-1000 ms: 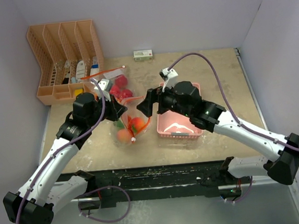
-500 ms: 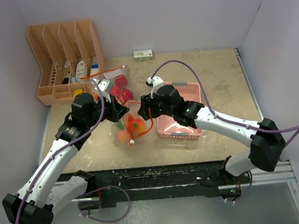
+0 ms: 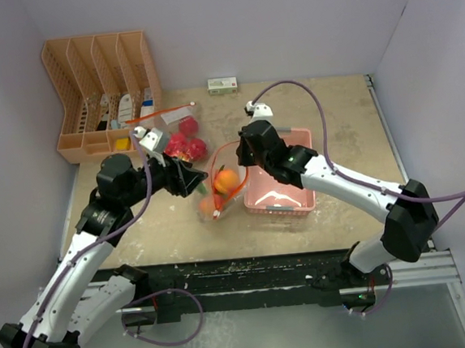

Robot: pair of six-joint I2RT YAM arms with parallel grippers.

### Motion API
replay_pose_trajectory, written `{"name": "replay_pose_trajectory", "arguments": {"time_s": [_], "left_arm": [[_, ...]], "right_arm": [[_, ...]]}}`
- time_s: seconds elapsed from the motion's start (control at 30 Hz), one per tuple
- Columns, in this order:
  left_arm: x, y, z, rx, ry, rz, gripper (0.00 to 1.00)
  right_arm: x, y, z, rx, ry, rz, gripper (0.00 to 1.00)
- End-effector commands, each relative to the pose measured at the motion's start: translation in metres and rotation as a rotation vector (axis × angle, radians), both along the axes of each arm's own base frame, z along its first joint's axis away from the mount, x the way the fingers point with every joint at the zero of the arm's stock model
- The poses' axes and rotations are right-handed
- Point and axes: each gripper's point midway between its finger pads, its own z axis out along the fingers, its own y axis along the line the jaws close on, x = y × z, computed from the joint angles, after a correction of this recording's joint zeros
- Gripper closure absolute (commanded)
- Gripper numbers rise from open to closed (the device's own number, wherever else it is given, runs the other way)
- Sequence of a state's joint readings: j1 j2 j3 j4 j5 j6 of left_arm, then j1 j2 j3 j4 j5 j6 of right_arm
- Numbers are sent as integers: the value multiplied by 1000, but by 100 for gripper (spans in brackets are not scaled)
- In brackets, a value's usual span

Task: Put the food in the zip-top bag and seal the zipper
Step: Zip the zipper food storage bag at the center of the board.

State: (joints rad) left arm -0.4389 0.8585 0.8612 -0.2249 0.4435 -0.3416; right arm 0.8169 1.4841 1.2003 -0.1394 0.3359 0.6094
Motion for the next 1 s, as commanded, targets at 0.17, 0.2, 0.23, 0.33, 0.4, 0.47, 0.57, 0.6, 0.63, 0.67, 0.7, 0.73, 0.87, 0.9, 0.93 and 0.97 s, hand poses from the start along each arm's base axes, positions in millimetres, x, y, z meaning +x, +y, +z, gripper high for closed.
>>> {"name": "replay_pose_trajectory", "arguments": {"time_s": [0.17, 0.2, 0.23, 0.33, 0.4, 0.47, 0.57, 0.6, 0.63, 0.67, 0.7, 0.73, 0.87, 0.9, 0.93, 0.97], "left_arm": [[-38, -2, 16, -79, -161, -131, 6], [-41, -2, 10, -85, -171, -135, 0], [-40, -1, 7, -94, -183, -125, 1], [-37, 2, 3, -148, -214, -81, 1], [-32, 1, -4, -174, -203, -66, 1], [-28, -1, -9, -186, -200, -63, 1], [-24, -3, -13, -207, -214, -56, 1], [-23, -2, -14, -213, -221, -51, 1], [-22, -2, -16, -215, -228, -46, 1], [-20, -2, -20, -214, -229, -42, 1], [-19, -2, -22, -213, -233, -39, 1], [-18, -2, -24, -214, -235, -34, 1], [-17, 1, -35, -242, -250, -9, 1], [-17, 1, -37, -247, -255, -7, 1], [-16, 2, -40, -249, -255, -2, 1], [-15, 2, -42, -249, -260, 3, 1]], "right_arm": [[38, -23, 38, 90, -31, -137, 100], [42, -21, 41, 97, -33, -134, 100], [45, -19, 43, 107, -35, -128, 100], [57, -13, 50, 110, -43, -122, 100], [66, -10, 55, 109, -49, -126, 100], [75, -8, 60, 110, -55, -129, 100], [85, -7, 56, 92, -42, -134, 100], [87, -7, 55, 93, -39, -135, 100], [89, -7, 54, 93, -36, -135, 100], [90, -6, 53, 95, -35, -134, 100], [91, -5, 51, 95, -30, -131, 100], [92, -5, 50, 94, -26, -128, 100], [98, -2, 45, 91, -14, -127, 100], [99, -1, 45, 93, -13, -125, 100], [100, 0, 44, 94, -8, -123, 100], [101, 0, 44, 95, -6, -120, 100]]}}
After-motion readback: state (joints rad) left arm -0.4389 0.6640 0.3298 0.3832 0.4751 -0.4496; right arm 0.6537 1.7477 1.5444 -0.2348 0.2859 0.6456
